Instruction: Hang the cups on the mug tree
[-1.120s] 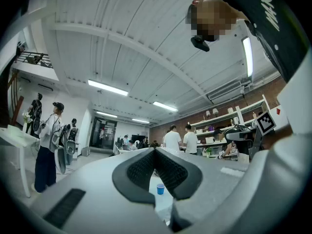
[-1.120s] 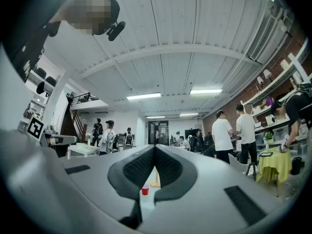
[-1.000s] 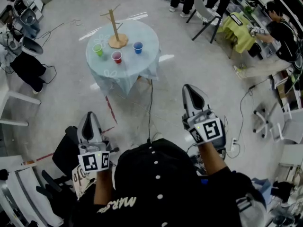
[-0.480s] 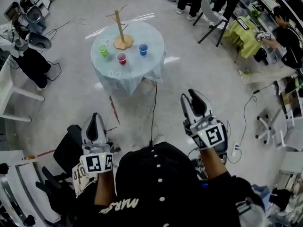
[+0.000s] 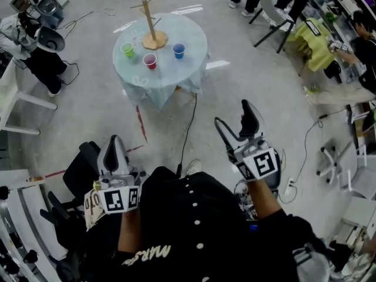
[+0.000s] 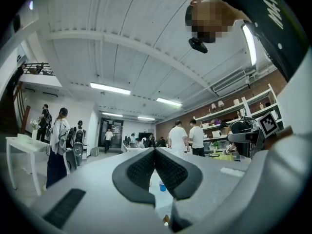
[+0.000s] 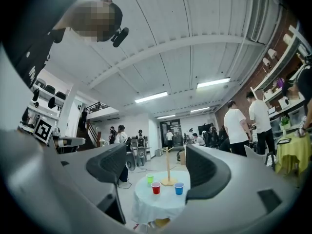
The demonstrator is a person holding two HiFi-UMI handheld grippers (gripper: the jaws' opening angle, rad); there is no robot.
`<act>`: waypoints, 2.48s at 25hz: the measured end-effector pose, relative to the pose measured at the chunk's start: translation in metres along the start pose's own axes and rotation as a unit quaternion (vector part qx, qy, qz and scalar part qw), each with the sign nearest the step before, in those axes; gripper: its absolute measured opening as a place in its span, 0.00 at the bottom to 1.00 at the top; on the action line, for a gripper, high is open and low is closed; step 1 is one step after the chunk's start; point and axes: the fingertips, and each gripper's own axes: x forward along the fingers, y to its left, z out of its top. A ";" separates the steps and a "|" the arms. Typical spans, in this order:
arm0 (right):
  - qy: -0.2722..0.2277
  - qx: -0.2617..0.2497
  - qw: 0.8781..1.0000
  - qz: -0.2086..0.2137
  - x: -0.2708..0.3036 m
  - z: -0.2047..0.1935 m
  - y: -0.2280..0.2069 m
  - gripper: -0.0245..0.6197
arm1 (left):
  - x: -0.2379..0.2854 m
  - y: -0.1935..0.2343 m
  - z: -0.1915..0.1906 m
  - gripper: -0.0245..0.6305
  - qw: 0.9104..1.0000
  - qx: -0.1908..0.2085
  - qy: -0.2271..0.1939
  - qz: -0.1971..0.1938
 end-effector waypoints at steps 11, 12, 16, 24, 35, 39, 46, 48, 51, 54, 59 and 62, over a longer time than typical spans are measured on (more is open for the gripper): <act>0.016 -0.001 1.000 -0.008 0.015 -0.022 -0.027 0.61 | 0.027 -0.001 -0.020 0.03 1.000 -0.005 0.015 -0.003; 0.014 -0.002 1.000 -0.011 0.018 -0.022 -0.029 0.61 | 0.032 0.001 -0.022 0.03 1.000 -0.006 0.015 -0.004; 0.003 -0.006 1.000 -0.022 0.039 -0.016 -0.039 0.61 | 0.060 0.010 -0.027 0.03 1.000 -0.010 0.010 -0.014; -0.002 -0.017 0.999 -0.034 0.100 -0.009 -0.059 0.60 | 0.129 0.039 -0.024 0.03 0.999 -0.013 -0.007 -0.033; -0.005 -0.031 0.999 -0.038 0.208 -0.009 -0.066 0.60 | 0.218 0.105 -0.026 0.03 0.998 -0.024 -0.017 -0.048; -0.012 -0.043 0.998 -0.047 0.238 -0.010 -0.065 0.60 | 0.240 0.131 -0.030 0.03 0.998 -0.027 -0.024 -0.058; -0.014 -0.039 0.998 -0.052 0.277 -0.020 -0.058 0.60 | 0.273 0.156 -0.044 0.03 0.996 -0.029 -0.014 -0.080; -0.011 -0.036 0.998 -0.051 0.284 -0.023 -0.065 0.60 | 0.283 0.155 -0.047 0.03 0.996 -0.031 -0.009 -0.081; -0.008 -0.027 0.998 -0.053 0.292 -0.028 -0.084 0.60 | 0.301 0.147 -0.053 0.03 0.996 -0.033 -0.003 -0.080; -0.008 -0.021 0.999 -0.039 0.308 -0.032 -0.106 0.60 | 0.323 0.137 -0.056 0.03 0.997 -0.031 0.001 -0.070; 0.001 -0.020 1.000 -0.006 0.338 -0.032 -0.151 0.60 | 0.361 0.120 -0.052 0.03 0.999 -0.027 -0.004 -0.039; 0.011 -0.021 1.000 0.010 0.353 -0.034 -0.179 0.60 | 0.384 0.109 -0.052 0.03 0.999 -0.027 -0.005 -0.021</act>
